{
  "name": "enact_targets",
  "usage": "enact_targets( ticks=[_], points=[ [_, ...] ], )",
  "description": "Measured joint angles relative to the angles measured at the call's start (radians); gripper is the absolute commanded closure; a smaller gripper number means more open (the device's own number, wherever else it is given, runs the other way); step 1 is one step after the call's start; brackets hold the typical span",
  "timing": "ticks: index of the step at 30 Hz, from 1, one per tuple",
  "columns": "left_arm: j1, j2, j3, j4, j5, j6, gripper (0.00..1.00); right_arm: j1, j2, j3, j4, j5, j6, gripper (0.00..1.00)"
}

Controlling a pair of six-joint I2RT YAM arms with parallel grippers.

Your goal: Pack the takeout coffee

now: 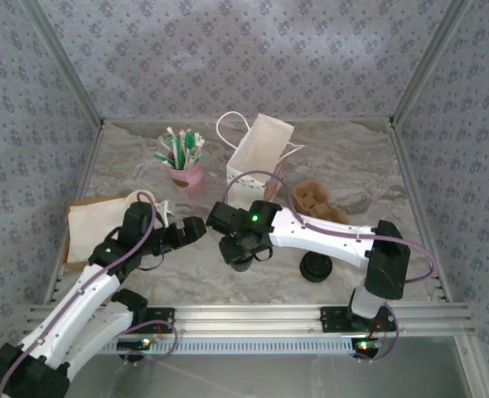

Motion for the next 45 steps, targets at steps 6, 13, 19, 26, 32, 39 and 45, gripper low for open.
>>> enact_targets(
  ticks=[6, 13, 19, 26, 32, 39, 45],
  points=[
    [0.000, 0.000, -0.004, 0.001, 0.000, 0.000, 0.00, 0.000, 0.002, 0.000, 0.001, -0.004, 0.000, 0.36],
    [0.000, 0.000, -0.004, 0.001, 0.000, 0.000, 0.00, 0.000, 0.002, 0.000, 0.000, -0.003, 0.000, 0.36],
    [0.000, 0.000, -0.004, 0.003, 0.000, -0.007, 0.00, -0.002, 0.002, -0.002, 0.006, -0.008, 0.001, 0.36],
    [0.000, 0.000, -0.005, 0.003, 0.000, -0.007, 0.00, -0.008, -0.018, -0.035, 0.055, -0.027, 0.005, 0.36],
    [0.000, 0.000, -0.005, 0.003, 0.000, -0.007, 0.01, -0.008, -0.018, -0.037, 0.060, -0.025, 0.008, 0.36],
    [0.000, 0.000, -0.005, 0.004, 0.000, -0.007, 0.01, 0.000, -0.016, -0.017, 0.033, -0.002, 0.012, 0.36],
    [0.000, 0.000, -0.005, 0.004, 0.000, -0.007, 0.00, 0.013, -0.014, 0.027, -0.009, 0.035, 0.012, 0.36]
  ],
)
